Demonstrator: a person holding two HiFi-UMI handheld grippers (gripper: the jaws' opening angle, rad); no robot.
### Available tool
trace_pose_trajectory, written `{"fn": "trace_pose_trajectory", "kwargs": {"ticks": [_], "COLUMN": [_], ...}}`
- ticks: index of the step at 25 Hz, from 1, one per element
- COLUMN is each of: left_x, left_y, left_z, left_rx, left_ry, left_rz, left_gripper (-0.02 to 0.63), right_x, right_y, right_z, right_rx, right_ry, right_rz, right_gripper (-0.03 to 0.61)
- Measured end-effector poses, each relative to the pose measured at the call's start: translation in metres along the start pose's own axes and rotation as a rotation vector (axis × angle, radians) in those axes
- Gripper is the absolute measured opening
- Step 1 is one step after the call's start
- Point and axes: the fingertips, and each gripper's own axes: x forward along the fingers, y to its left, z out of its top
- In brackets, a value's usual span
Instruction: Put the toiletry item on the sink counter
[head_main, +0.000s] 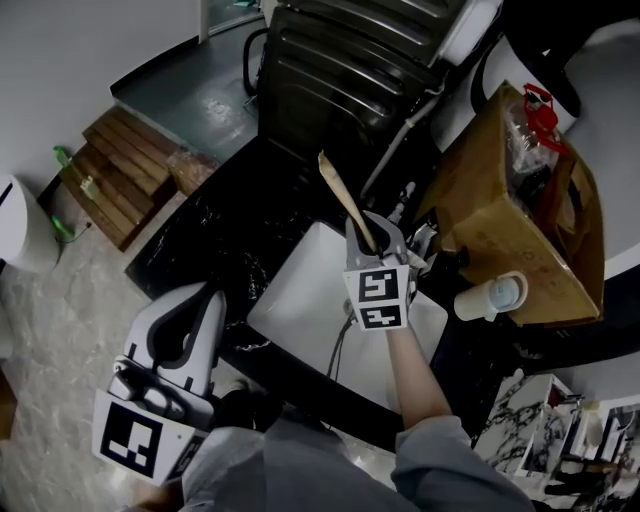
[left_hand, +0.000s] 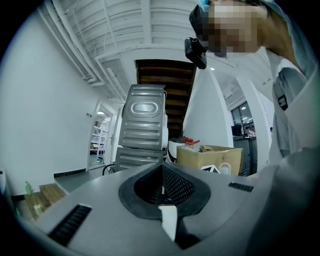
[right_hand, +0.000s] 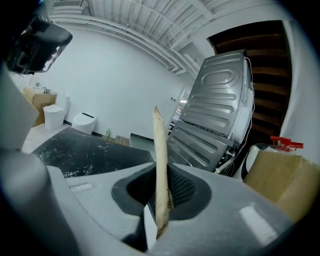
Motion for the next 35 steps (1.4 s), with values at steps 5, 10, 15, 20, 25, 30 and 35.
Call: {"fn": "trace_pose_trajectory", "kwargs": {"ticks": [5, 10, 15, 20, 25, 30, 35], "left_x": [-0.004, -0.007, -0.004, 0.0, 0.003, 0.003, 0.0], "left_y": [0.005, 0.015, 0.018, 0.02, 0.021, 0.02, 0.023], "left_z": [-0.004, -0.009, -0.012, -0.018, -0.024, -0.029, -0.031], "left_rx": [0.0, 0.011, 0.012, 0.003, 0.001, 0.003, 0.001], "left_ry": [0.023, 0.045, 0.051, 0.065, 0.076, 0.097, 0.104], "left_rz": [0.031, 0.067, 0.087, 0.106, 0.118, 0.125, 0.142], "left_gripper": [0.005, 0.005, 0.005, 0.005, 0.005, 0.005, 0.005], "right_x": [0.026, 0.05, 0.071, 0.096, 0.115, 0.127, 0.138], "right_y": [0.003, 0.003, -0.002, -0.002, 0.008, 0.013, 0.011], "right_z": [-0.015, -0.031, -0.046, -0.058, -0.078, -0.101, -0.121], "right_rx": [-0.073, -0.129, -0.137, -0.21, -0.246, -0.25, -0.258], "right_ry": [0.068, 0.104, 0.139, 0.174, 0.22, 0.282, 0.344], "right_rz": [0.018, 0.03, 0.039, 0.052, 0.092, 0.112, 0.118], "right_gripper": [0.051, 0.051, 0.051, 0.051, 0.051, 0.051, 0.051]}}
